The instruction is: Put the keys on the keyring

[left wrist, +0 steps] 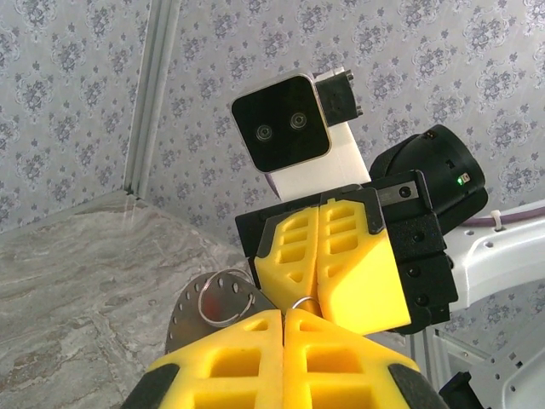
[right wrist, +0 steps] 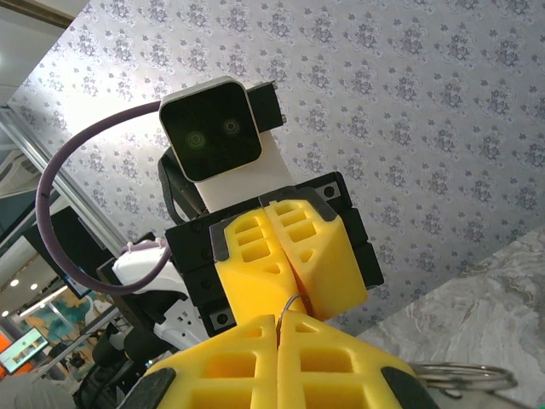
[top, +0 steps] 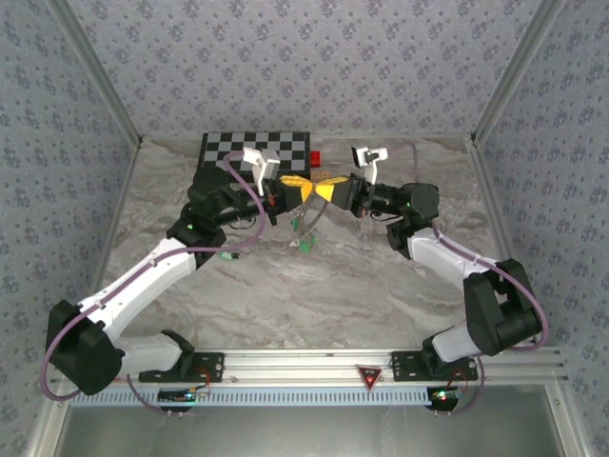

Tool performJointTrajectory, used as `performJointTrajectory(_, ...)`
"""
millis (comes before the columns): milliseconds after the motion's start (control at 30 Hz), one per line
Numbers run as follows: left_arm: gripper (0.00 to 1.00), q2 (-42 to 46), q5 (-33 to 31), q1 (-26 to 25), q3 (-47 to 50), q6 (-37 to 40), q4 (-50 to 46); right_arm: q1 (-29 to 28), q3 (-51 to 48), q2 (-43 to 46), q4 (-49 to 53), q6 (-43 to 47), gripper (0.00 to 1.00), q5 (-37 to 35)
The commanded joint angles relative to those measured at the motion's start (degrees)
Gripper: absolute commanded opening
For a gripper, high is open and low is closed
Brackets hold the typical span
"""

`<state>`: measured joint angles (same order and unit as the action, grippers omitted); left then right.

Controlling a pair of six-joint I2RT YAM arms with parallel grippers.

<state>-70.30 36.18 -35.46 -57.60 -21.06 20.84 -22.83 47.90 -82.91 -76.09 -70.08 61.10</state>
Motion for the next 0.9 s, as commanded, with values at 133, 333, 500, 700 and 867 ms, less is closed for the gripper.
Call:
performJointTrajectory(133,0.0,1.1,-0.5,0.6,-1.8,-0.4,1.0,2.0,-0.5,1.2,2.0,3.6,0.0,-0.5)
performJointTrajectory(333,0.0,1.1,0.2,0.4,-1.8,-0.9,0.3,1.6,-1.0,3.4,11.8,12.1,0.0,-2.0)
performJointTrajectory(500,0.0,0.6,0.2,0.5,-1.7,-1.2,0.3,1.3,-0.9,4.3,13.7,13.8,0.0,-1.9)
performJointTrajectory(700,0.34,1.0,-1.0,0.7,-2.0,-2.3,-0.5,1.2,-1.0,4.4,12.8,13.3,0.0,-1.2)
performJointTrajectory(867,0.41,2.4,-3.0,1.6,-0.9,-4.2,0.7,1.2,-1.0,4.4,12.6,13.3,0.0,-1.0)
